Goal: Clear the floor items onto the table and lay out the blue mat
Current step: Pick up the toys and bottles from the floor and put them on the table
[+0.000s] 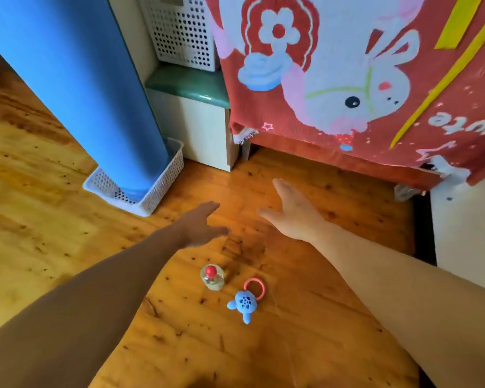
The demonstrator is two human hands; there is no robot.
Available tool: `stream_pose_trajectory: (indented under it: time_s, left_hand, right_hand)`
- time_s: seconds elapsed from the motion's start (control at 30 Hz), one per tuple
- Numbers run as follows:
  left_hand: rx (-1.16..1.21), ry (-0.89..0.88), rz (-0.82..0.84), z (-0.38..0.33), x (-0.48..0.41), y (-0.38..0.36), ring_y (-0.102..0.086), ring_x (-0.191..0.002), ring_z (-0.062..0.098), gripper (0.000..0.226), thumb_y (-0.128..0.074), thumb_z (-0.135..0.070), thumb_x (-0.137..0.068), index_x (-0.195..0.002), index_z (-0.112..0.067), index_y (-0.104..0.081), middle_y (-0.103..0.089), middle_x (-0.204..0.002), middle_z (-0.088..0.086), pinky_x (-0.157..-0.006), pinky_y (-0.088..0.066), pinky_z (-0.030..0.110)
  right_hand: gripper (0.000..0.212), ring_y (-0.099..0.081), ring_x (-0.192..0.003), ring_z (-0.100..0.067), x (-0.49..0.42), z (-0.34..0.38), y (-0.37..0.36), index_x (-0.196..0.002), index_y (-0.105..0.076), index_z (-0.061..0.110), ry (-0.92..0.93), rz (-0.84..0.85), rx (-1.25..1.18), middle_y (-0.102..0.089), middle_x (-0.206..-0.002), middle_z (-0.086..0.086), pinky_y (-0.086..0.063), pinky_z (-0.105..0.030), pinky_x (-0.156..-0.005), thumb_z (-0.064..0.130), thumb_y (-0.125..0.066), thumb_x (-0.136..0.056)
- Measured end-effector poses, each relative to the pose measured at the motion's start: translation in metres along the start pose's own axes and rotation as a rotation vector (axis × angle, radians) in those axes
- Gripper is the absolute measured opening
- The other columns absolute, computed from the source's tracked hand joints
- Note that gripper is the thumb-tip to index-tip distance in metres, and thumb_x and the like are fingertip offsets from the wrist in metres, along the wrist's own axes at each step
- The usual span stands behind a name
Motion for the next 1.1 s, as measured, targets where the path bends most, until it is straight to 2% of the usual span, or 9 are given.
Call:
stream_pose_trajectory:
  time_s: [0.27,0.47,0.67,0.73,0.8,0.83,0.9,0.97,1.1]
  left_hand:
    - [0.128,0.044,0.031,0.110,-0.029,-0.108,-0.017,-0.143,0.020,0.094,-0.063,-0.063,-0.069,-0.145,-0.032,-0.019,-0.015,-0.157,-0.001,-0.113,-0.020,0.038]
    - [0.275,0.097,-0.041,0.166,-0.041,-0.159,-0.021,-0.141,0.022,0.099,-0.073,-0.058,-0.064,-0.142,-0.043,-0.015,-0.021,-0.155,-0.002,-0.109,-0.026,0.040]
    - [0.273,0.114,-0.107,0.197,-0.047,-0.200,-0.022,-0.141,0.022,0.113,-0.079,-0.058,-0.053,-0.141,-0.045,-0.010,-0.020,-0.155,-0.002,-0.105,-0.028,0.035]
    - [0.278,0.106,-0.162,0.202,-0.049,-0.208,-0.032,-0.134,0.020,0.113,-0.081,-0.054,-0.053,-0.141,-0.043,-0.011,-0.025,-0.153,-0.002,-0.097,-0.034,0.027]
    - [0.331,0.117,-0.209,0.208,-0.051,-0.214,-0.047,-0.116,0.015,0.111,-0.082,-0.051,-0.052,-0.140,-0.042,-0.015,-0.032,-0.149,-0.004,-0.077,-0.044,0.014]
    - [0.353,0.117,-0.224,0.211,-0.052,-0.217,-0.049,-0.112,0.014,0.110,-0.083,-0.050,-0.051,-0.139,-0.042,-0.017,-0.035,-0.146,-0.005,-0.073,-0.045,0.014]
    - [0.362,0.121,-0.257,0.214,-0.053,-0.221,-0.047,-0.119,0.016,0.107,-0.084,-0.049,-0.051,-0.136,-0.041,-0.020,-0.042,-0.140,-0.006,-0.083,-0.040,0.024]
    - [0.374,0.137,-0.292,0.214,-0.053,-0.222,-0.047,-0.116,0.015,0.104,-0.084,-0.048,-0.050,-0.133,-0.040,-0.022,-0.048,-0.133,-0.008,-0.084,-0.037,0.027]
    - [0.388,0.104,-0.380,0.205,-0.052,-0.221,-0.050,-0.099,0.009,0.101,-0.086,-0.047,-0.046,-0.127,-0.040,-0.025,-0.052,-0.116,-0.012,-0.070,-0.038,0.015]
  right_hand:
    - [0.089,-0.009,-0.146,-0.021,-0.032,-0.046,-0.157,-0.149,-0.004,0.032,0.032,0.116,-0.026,-0.007,-0.160,0.005,-0.018,-0.047,-0.113,0.072,-0.042,-0.080]
    - [0.101,-0.009,-0.146,-0.019,-0.042,-0.065,-0.230,-0.151,-0.007,0.024,0.074,0.171,-0.094,-0.009,-0.160,0.000,-0.015,-0.041,-0.116,0.069,-0.056,-0.074]
    - [0.105,-0.009,-0.145,-0.017,-0.040,-0.087,-0.292,-0.150,-0.008,0.023,0.038,0.261,-0.129,-0.009,-0.160,0.000,-0.014,-0.038,-0.116,0.064,-0.064,-0.072]
    - [0.105,-0.006,-0.145,-0.016,-0.034,-0.092,-0.309,-0.151,-0.008,0.020,0.048,0.268,-0.117,-0.007,-0.160,0.000,-0.011,-0.032,-0.114,0.062,-0.066,-0.073]
    - [0.105,-0.005,-0.146,-0.015,-0.028,-0.099,-0.329,-0.151,-0.008,0.020,0.043,0.296,-0.122,-0.006,-0.160,0.000,-0.010,-0.031,-0.114,0.060,-0.067,-0.073]
    - [0.105,-0.005,-0.146,-0.015,-0.024,-0.103,-0.339,-0.151,-0.008,0.022,0.026,0.314,-0.129,-0.005,-0.160,0.001,-0.011,-0.032,-0.114,0.060,-0.067,-0.072]
    - [0.108,-0.007,-0.146,-0.019,-0.015,-0.110,-0.357,-0.150,-0.007,0.026,-0.007,0.344,-0.103,-0.004,-0.160,0.000,-0.014,-0.037,-0.116,0.063,-0.068,-0.069]
    - [0.112,-0.004,-0.146,-0.023,-0.008,-0.114,-0.373,-0.150,-0.004,0.031,-0.008,0.377,-0.002,0.000,-0.160,-0.001,-0.015,-0.042,-0.117,0.068,-0.067,-0.065]
    - [0.113,0.005,-0.146,-0.028,0.004,-0.122,-0.409,-0.148,0.006,0.035,-0.014,0.456,0.139,0.009,-0.159,-0.006,-0.011,-0.047,-0.116,0.068,-0.065,-0.068]
Point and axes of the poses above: each hand's wrist, its own x-axis away from the middle knuckle, its own y-axis out of the back of the hand, z = x × y, the point moved 7 cm from there along -x, towards the middle knuckle
